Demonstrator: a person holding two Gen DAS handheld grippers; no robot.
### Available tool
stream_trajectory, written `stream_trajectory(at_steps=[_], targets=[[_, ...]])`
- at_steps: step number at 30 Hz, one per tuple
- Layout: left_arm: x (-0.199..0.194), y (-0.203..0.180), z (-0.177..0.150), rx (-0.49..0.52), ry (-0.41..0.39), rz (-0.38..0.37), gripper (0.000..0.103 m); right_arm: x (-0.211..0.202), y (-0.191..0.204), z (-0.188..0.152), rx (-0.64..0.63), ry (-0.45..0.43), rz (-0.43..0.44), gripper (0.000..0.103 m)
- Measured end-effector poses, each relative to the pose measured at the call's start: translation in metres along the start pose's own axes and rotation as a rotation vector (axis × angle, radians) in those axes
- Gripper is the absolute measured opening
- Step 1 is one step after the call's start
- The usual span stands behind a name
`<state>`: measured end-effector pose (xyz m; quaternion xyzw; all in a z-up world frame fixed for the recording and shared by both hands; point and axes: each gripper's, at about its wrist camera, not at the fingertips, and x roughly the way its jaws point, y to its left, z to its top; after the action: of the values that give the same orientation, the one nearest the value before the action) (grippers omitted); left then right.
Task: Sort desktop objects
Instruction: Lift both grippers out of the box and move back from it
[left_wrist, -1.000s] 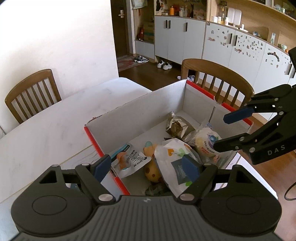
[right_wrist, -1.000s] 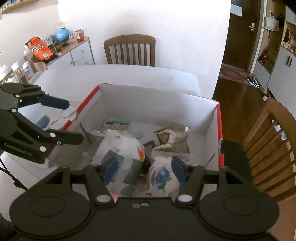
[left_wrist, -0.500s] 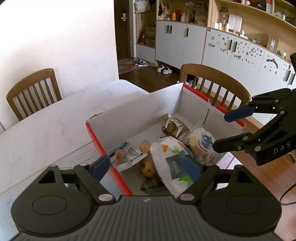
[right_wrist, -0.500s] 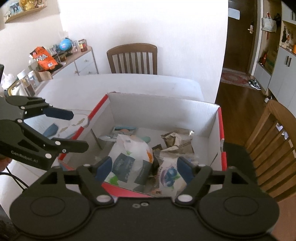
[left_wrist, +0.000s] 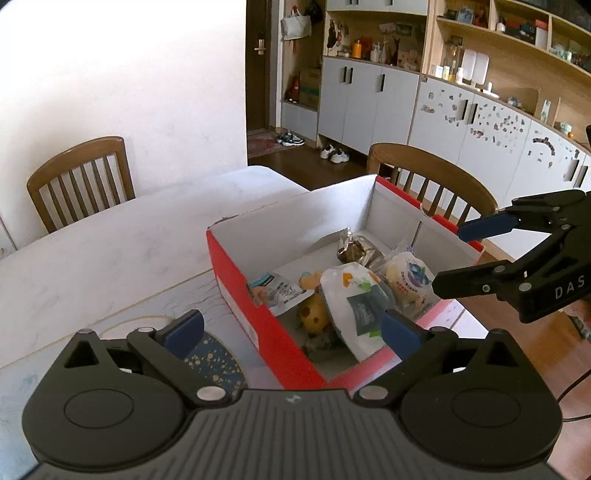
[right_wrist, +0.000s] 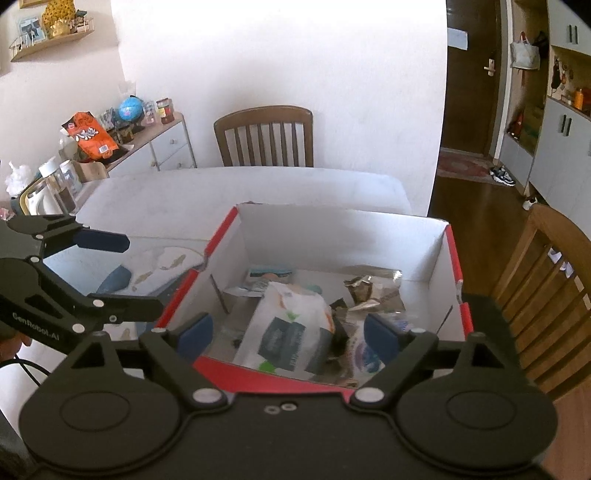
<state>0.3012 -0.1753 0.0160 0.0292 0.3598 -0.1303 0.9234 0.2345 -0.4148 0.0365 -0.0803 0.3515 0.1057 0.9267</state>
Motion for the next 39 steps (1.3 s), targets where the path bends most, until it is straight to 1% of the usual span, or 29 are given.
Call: stream_trajectory(at_steps=[12,15,20,24,30,33,39], targets=[[-0.028,0.016,-0.018,0.021,-0.023,-0.008,0.103,-0.014,0.045,-0.008,0.042,-0.047,-0.067,0.091],[-0.032,0.019,-0.023,0.024,-0.025,-0.029,0.103,-0.018,0.053,-0.009,0.05,-0.051,-0.082,0.091],[-0.04,0.022,-0.03,0.035,-0.034,-0.043,0.103,-0.023,0.063,-0.014,0.067,-0.052,-0.114,0.091],[-0.042,0.024,-0.032,0.045,-0.036,-0.048,0.103,-0.027,0.07,-0.019,0.084,-0.053,-0.135,0.091],[-0.045,0.026,-0.037,0.061,-0.039,-0.078,0.103,-0.032,0.081,-0.026,0.109,-0.058,-0.159,0.091],[-0.045,0.025,-0.038,0.077,-0.038,-0.076,0.103,-0.033,0.086,-0.03,0.12,-0.056,-0.174,0.091],[-0.044,0.028,-0.045,0.081,-0.015,-0.119,0.103,-0.037,0.097,-0.037,0.136,-0.053,-0.195,0.091]])
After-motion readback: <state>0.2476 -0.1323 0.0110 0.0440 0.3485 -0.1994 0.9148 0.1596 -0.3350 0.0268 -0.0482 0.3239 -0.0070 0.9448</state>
